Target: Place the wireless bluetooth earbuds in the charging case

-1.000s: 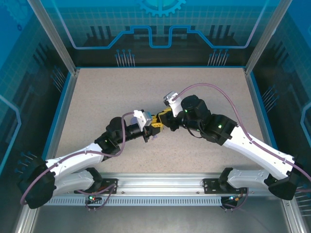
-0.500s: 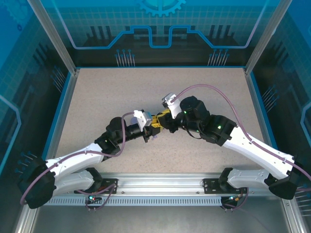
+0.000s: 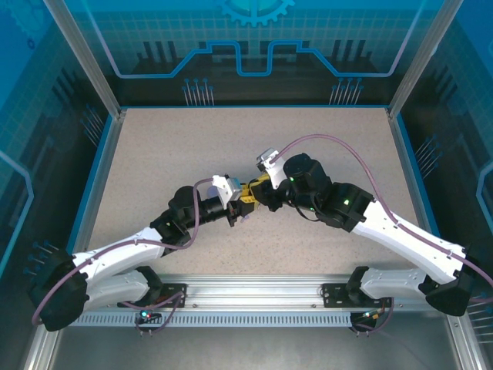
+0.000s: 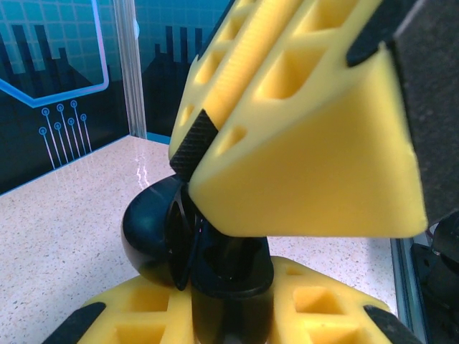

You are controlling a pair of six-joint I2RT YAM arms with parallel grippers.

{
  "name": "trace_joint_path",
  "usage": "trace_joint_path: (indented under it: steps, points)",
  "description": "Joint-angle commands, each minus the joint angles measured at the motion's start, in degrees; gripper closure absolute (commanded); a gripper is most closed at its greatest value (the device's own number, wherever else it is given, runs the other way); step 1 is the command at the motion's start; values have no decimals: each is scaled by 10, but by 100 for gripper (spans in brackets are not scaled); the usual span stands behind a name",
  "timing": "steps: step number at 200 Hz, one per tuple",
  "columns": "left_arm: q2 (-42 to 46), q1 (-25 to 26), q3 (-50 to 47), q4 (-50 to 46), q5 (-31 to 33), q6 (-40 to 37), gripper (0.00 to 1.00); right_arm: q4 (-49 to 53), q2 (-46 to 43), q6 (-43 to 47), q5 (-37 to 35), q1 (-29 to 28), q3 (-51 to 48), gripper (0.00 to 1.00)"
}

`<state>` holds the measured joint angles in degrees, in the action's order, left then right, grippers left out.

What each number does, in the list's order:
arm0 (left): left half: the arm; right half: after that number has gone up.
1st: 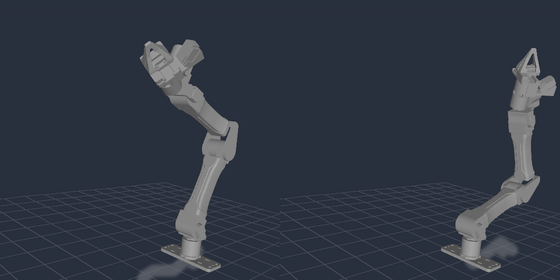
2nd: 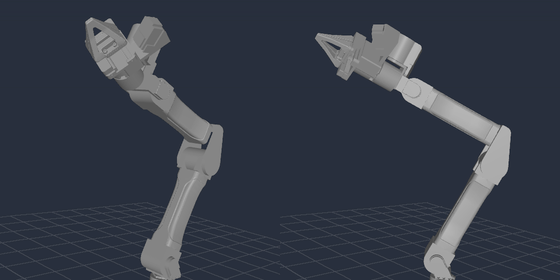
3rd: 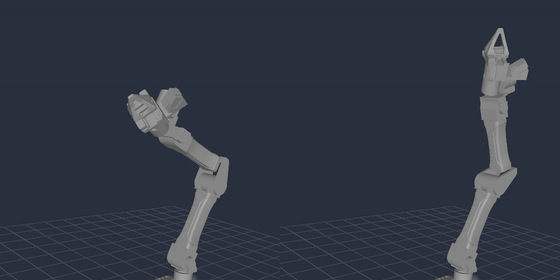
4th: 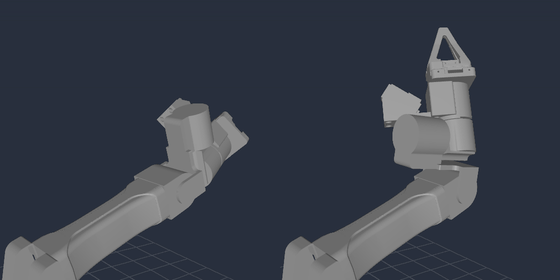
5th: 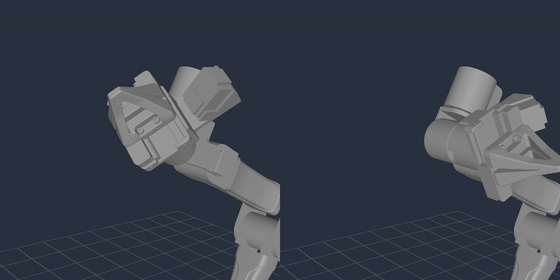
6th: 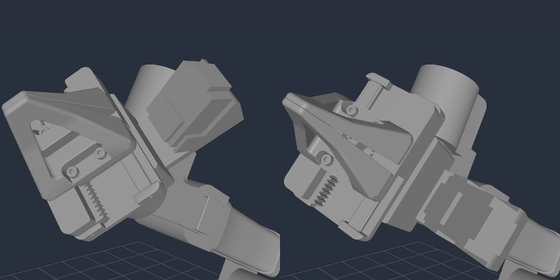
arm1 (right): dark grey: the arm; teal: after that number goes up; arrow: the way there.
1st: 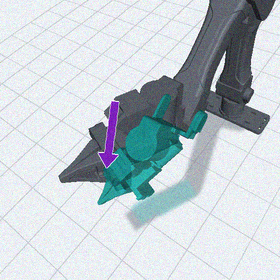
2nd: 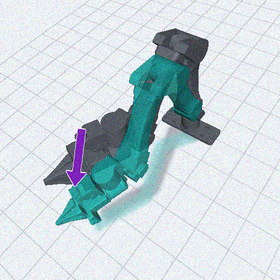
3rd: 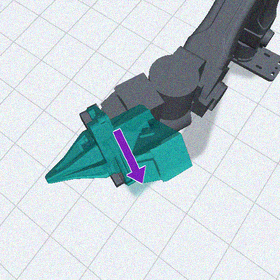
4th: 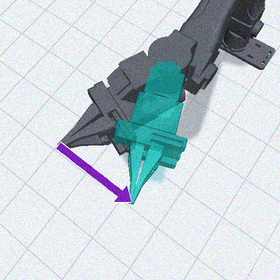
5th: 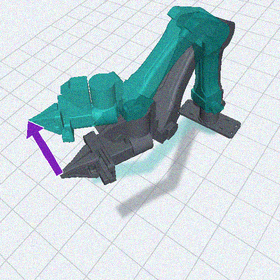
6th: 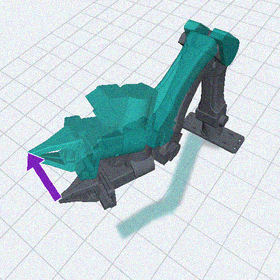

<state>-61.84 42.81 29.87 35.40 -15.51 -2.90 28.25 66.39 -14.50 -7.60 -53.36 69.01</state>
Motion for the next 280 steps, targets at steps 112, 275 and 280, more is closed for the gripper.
trace_joint_path:
  steps: [112,275,280]
  points:
    - [10,4,14,-16,-1,-46,100,61,8,11,-20,-10,27,79]
    - [3,9,6,26,-9,-15,100,33,-104,-7,100,69,11,25]
    - [4,8,6,31,-11,-13,100,28,-112,-7,115,80,3,20]
